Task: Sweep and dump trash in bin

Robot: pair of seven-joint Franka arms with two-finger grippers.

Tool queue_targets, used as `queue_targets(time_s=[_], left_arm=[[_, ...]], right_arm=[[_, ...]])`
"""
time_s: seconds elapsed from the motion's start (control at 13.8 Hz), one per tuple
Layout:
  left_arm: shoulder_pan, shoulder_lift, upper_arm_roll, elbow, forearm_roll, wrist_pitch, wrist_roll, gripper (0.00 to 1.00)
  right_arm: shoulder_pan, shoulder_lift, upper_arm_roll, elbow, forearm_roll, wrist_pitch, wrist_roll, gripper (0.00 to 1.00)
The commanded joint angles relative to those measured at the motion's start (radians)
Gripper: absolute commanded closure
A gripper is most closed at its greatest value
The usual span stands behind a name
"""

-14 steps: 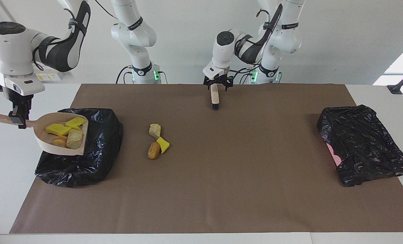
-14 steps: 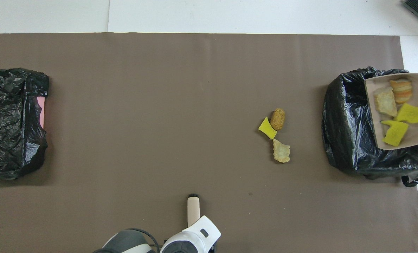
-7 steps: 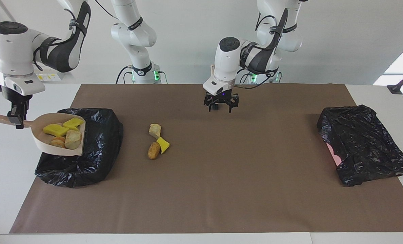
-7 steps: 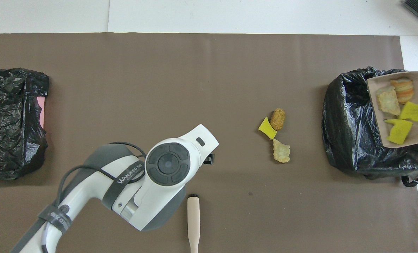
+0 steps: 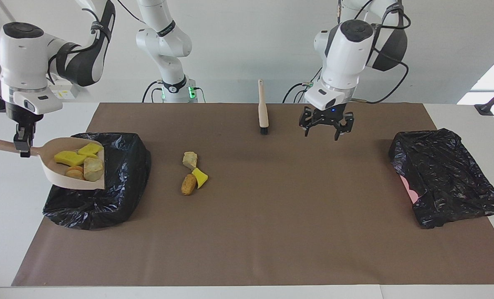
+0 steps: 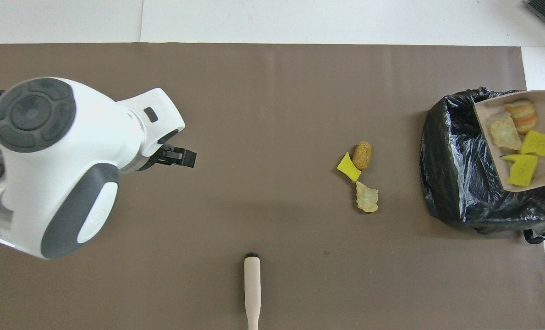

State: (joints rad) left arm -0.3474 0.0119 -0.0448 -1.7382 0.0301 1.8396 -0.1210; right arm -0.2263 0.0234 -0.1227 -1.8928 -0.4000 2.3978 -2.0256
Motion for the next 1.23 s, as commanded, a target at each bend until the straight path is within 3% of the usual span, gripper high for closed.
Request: queue_targets(time_s=[0.0,0.07,0.43,0.72,0.94,1.16], left_arm=[[0.083,-0.056,-0.010,0.026,0.017,-0.078,0.108,0.00],[0.120,-0.065,-0.009,0.054,0.017,-0.112,0.148,0.00],[0.272,-0.040,-0.006,0.274,0.004,-0.331,0.316,0.00],[0.280,-0.009,-0.006,0.364,0.002,-0.400,0.314,0.00],[0.280,-0.004,-0.006,0.373,-0.024,-0.430,0.313,0.00],[0.332,-0.030,-0.004,0.356,-0.093,-0.431,0.308,0.00]], right_arm=[[0.039,-0.028,0.006,-0.037,-0.177,0.036,0.074,1.00],[0.042,-0.037,0.008,-0.048,-0.250,0.024,0.143,1.00],[0.042,-0.048,0.008,-0.066,-0.253,0.020,0.163,1.00],[0.050,-0.048,0.006,-0.065,-0.276,0.027,0.173,1.00],[0.062,-0.056,0.009,-0.071,-0.406,0.026,0.264,1.00],[0.076,-0.054,0.011,-0.066,-0.433,0.026,0.278,1.00]])
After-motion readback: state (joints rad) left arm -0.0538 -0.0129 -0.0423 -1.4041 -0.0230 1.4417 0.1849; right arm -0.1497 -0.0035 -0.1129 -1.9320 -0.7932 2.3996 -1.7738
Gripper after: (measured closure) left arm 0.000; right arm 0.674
